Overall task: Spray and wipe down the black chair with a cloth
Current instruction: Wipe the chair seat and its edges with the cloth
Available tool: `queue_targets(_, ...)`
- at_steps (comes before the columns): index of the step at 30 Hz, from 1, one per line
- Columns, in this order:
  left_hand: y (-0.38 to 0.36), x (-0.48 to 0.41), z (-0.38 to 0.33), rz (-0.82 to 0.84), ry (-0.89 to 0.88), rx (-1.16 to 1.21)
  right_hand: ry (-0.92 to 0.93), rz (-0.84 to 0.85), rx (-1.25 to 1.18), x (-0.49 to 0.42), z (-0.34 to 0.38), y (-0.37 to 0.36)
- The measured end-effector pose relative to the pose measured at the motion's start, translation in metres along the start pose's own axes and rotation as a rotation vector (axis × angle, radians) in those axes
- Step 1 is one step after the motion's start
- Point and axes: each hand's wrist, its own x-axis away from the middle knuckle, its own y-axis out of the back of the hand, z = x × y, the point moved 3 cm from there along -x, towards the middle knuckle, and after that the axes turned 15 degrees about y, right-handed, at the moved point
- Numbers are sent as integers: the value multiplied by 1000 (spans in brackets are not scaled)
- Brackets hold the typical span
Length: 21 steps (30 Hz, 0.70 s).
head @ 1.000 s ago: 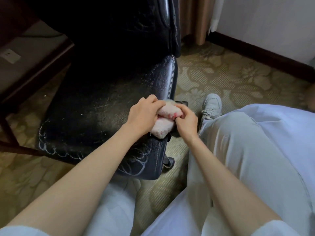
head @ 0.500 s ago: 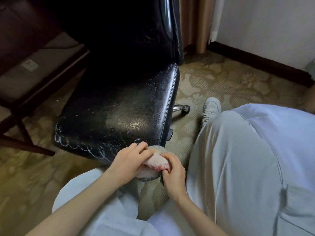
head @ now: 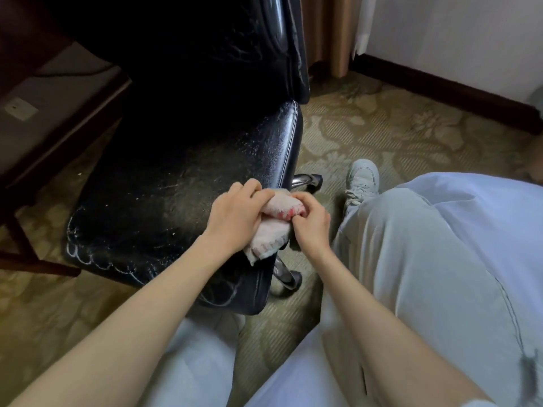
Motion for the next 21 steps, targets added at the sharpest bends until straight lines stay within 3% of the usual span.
queue_targets(4, -2, -35, -5, -8, 38, 13, 7, 30, 21, -40, -5, 1)
queue_targets(8, 0, -30, -3, 14, 9, -1, -6, 32, 16, -24, -7, 0)
queue_targets(15, 12, 52, 8, 35, -29, -28, 87, 84, 35, 48, 11, -4)
queue_targets(21, 17, 124, 17, 149, -84, -34, 40, 197, 35, 136, 8, -22)
